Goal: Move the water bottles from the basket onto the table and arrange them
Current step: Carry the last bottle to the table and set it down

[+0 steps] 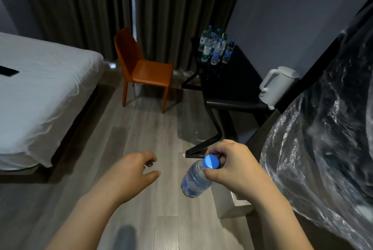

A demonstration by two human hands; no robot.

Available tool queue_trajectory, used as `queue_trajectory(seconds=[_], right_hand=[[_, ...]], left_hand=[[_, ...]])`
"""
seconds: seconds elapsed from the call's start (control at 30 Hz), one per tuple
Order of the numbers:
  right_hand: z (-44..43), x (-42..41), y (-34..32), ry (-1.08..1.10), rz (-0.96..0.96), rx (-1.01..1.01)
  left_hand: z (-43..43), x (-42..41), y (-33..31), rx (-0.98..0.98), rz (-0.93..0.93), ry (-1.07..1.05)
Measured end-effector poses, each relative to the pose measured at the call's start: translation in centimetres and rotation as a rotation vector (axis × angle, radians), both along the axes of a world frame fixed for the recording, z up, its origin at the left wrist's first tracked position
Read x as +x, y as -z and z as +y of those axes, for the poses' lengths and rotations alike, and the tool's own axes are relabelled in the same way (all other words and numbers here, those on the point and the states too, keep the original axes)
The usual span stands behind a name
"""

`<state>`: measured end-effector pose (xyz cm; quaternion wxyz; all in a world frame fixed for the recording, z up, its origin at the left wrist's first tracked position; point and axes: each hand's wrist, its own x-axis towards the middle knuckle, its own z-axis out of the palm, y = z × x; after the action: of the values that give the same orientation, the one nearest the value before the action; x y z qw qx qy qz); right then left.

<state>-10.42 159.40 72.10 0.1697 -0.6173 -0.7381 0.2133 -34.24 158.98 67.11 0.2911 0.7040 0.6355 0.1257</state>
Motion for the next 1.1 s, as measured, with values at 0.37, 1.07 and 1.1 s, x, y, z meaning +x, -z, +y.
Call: queue_trajectory(seconds=[0.37,1.07,1.1], right_hand=[[12.6,-2.7,0.8,-0.031,-0.054,-0.046],[43.2,-1.0,0.9,0.013,0.015,-0.044],[44.4,-1.0,1.1,0.023,0.016,-0.044]], left_hand=[[11.8,-2.5,0.9,-0.036,0.017,-0.012],[43.0,0.2,0.1,-0.134,0.026,0.009],[44.4,0.1,0.3,-0.139,0.026,0.015]])
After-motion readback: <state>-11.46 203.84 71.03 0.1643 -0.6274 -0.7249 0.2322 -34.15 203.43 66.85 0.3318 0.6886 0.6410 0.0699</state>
